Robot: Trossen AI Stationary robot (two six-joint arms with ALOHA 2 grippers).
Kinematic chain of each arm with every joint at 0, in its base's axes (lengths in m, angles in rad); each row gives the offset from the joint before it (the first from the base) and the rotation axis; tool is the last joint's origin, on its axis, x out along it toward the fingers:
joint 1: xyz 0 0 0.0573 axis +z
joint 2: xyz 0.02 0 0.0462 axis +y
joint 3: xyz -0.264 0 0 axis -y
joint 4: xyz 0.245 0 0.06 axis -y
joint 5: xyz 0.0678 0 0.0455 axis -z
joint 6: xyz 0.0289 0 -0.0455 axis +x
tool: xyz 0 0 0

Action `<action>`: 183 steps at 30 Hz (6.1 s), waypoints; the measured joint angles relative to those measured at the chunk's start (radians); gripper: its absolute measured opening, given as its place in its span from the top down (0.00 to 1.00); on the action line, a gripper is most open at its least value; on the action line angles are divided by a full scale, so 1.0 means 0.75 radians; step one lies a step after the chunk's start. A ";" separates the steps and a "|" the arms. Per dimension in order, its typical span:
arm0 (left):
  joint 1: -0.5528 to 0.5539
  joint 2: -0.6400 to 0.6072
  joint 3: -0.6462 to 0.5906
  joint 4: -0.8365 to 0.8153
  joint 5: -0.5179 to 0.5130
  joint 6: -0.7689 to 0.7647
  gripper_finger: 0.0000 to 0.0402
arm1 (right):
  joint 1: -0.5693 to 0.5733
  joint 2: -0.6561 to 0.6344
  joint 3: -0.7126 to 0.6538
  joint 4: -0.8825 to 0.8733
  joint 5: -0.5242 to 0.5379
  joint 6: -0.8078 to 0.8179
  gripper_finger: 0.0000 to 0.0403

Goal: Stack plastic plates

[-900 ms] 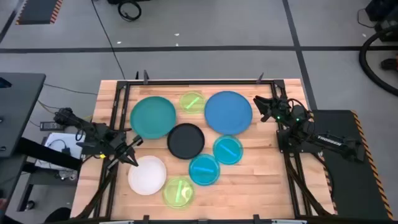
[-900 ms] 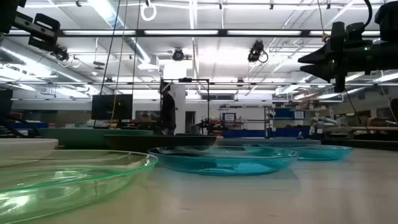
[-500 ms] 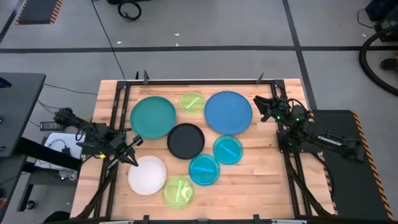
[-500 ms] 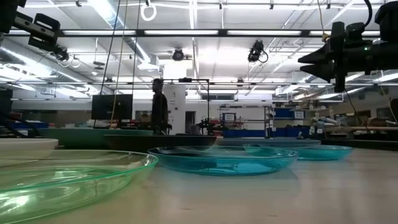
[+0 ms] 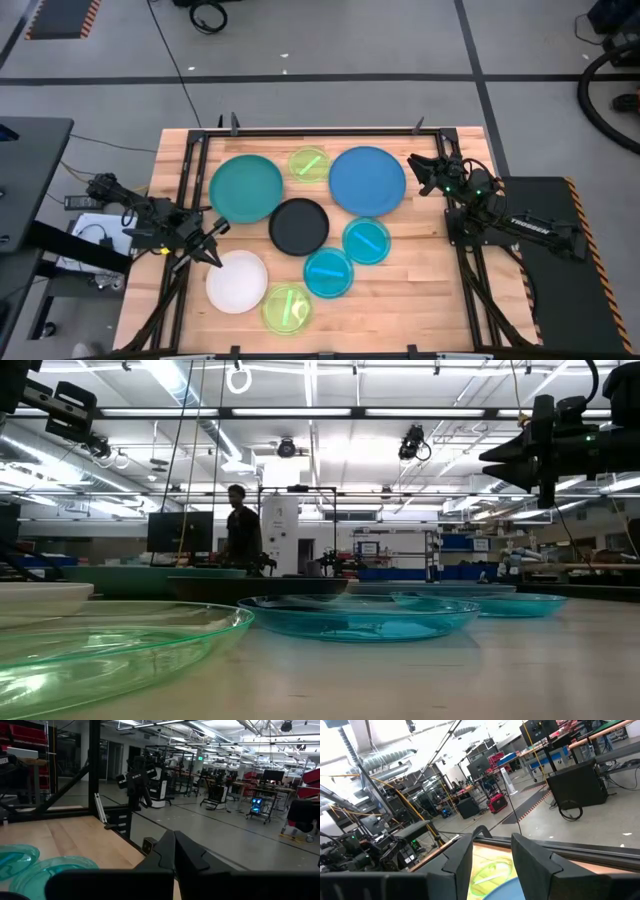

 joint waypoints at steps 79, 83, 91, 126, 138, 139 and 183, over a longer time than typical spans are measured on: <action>0.002 0.026 0.062 0.273 -1.200 0.351 0.98 | -0.001 0.093 0.033 0.354 -0.103 -0.099 0.64; 0.032 0.082 0.112 0.209 -1.271 0.359 0.94 | 0.007 0.242 0.097 0.355 -0.155 -0.136 0.64; 0.103 0.209 0.223 -0.015 -1.266 0.200 0.81 | 0.129 0.665 0.256 0.347 -0.254 -0.222 0.64; 0.106 0.612 0.578 -0.772 -1.163 -0.281 0.77 | 0.538 1.995 1.415 -0.197 0.027 -0.699 0.64; 0.105 0.611 0.578 -0.807 -1.157 -0.302 0.77 | 0.550 2.398 1.830 -0.339 -0.142 -0.866 0.64; 0.105 0.611 0.578 -0.825 -1.152 -0.316 0.77 | 0.550 2.425 1.864 -0.373 -0.142 -0.887 0.64; 0.105 0.612 0.577 -0.867 -1.150 -0.350 0.77 | 0.487 2.944 2.377 -0.676 0.017 -2.071 0.67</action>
